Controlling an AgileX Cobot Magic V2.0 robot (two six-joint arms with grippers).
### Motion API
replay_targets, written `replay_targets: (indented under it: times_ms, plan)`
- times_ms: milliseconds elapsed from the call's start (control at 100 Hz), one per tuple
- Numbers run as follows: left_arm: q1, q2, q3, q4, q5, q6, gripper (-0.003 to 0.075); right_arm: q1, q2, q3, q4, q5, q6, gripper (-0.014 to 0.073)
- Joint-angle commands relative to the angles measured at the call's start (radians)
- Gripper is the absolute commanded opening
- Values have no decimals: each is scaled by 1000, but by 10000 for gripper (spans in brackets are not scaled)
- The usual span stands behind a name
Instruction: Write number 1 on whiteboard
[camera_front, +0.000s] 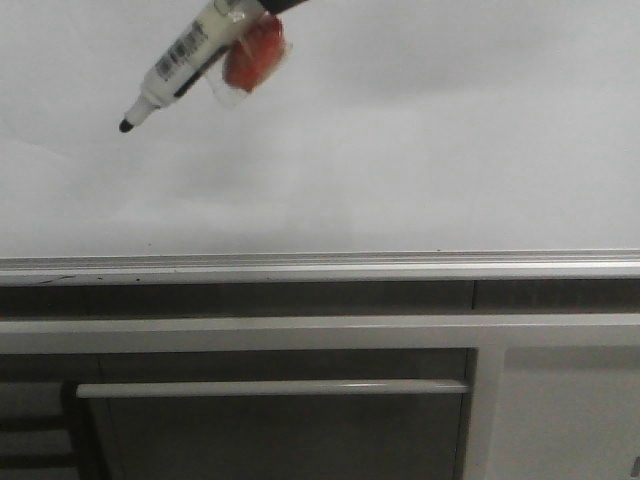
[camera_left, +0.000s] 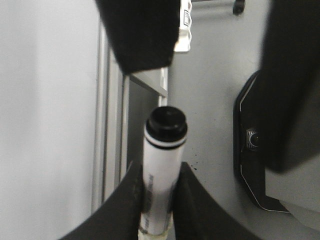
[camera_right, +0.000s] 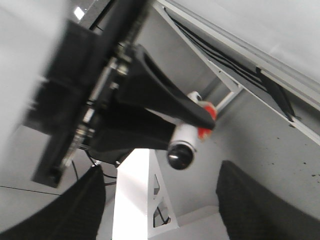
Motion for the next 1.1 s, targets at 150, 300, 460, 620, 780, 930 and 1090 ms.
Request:
replay_targets:
  times_ms: [150, 300, 460, 620, 780, 930, 1090]
  plan:
    - [-9, -29, -60, 0, -30, -12, -20, -2, 1, -34, 36, -37, -2, 435]
    - [-9, -26, -60, -12, -31, -12, -20, -2, 1, -34, 50, -56, -2, 427]
    - [-9, -22, -60, -16, -40, -12, -20, -1, 1, -34, 61, -58, -6, 336]
    - [-9, -22, -60, -28, -52, -12, -20, -1, 1, -34, 88, -58, -14, 323]
    - [-9, -22, -60, -38, -65, -12, -20, -1, 3, -34, 92, -58, -14, 324]
    - [-9, -22, -60, -44, -67, -12, -20, -1, 16, -34, 92, -54, -14, 323]
    - [-9, -22, -60, -46, -71, -12, -20, -1, 21, -34, 96, -45, -14, 256]
